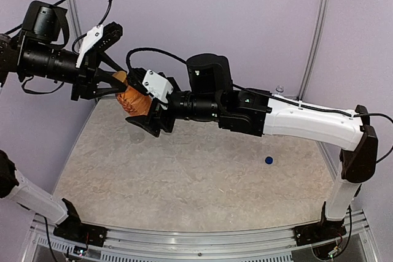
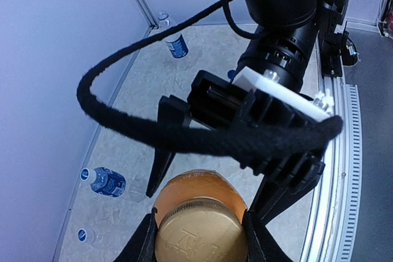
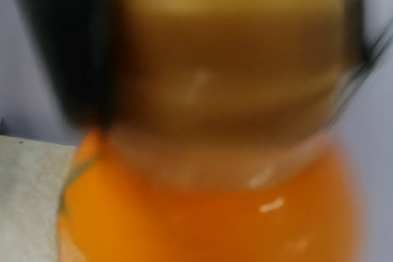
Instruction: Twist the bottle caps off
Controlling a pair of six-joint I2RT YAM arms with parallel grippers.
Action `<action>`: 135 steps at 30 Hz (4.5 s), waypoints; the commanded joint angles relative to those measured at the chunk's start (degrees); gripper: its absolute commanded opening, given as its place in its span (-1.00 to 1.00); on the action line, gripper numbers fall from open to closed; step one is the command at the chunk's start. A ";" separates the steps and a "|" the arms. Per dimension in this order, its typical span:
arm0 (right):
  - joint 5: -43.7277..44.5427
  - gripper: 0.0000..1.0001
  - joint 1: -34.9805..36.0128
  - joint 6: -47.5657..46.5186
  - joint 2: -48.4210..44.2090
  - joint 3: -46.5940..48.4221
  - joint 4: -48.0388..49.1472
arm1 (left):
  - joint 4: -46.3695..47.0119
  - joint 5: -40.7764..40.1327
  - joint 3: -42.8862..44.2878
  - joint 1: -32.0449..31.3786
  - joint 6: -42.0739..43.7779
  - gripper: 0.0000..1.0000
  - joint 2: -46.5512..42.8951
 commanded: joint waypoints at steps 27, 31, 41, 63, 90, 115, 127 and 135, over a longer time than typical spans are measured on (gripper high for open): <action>-9.75 -0.28 0.41 13.37 -4.53 -16.55 36.04 | 36.60 19.92 -35.77 7.65 -21.86 0.91 -23.61; -9.73 -0.29 0.79 13.46 -4.32 -16.39 36.08 | 39.71 18.45 -39.15 5.78 -21.84 0.83 -23.82; -9.11 -0.34 1.34 12.34 -3.31 -14.83 34.21 | 44.41 18.83 -39.89 2.01 -21.16 0.49 -20.16; -9.57 -0.34 1.56 12.05 -1.72 -11.55 31.30 | 41.57 21.83 -39.97 0.95 -17.60 0.00 -19.09; 16.15 0.60 3.26 27.03 -9.88 -3.33 -3.07 | 40.61 -16.05 -44.50 -0.81 2.97 -0.33 -20.02; 9.61 -0.91 0.42 29.62 2.25 11.66 -10.11 | 41.39 -16.17 -44.86 -1.59 5.21 -0.32 -19.70; -2.49 -1.00 -2.10 37.96 -3.86 0.86 3.97 | 43.71 -10.67 -51.49 3.90 4.91 0.94 -22.54; -5.27 -1.00 -2.80 41.96 -7.02 -5.33 12.28 | 41.06 -3.38 -51.24 6.71 5.57 0.86 -21.89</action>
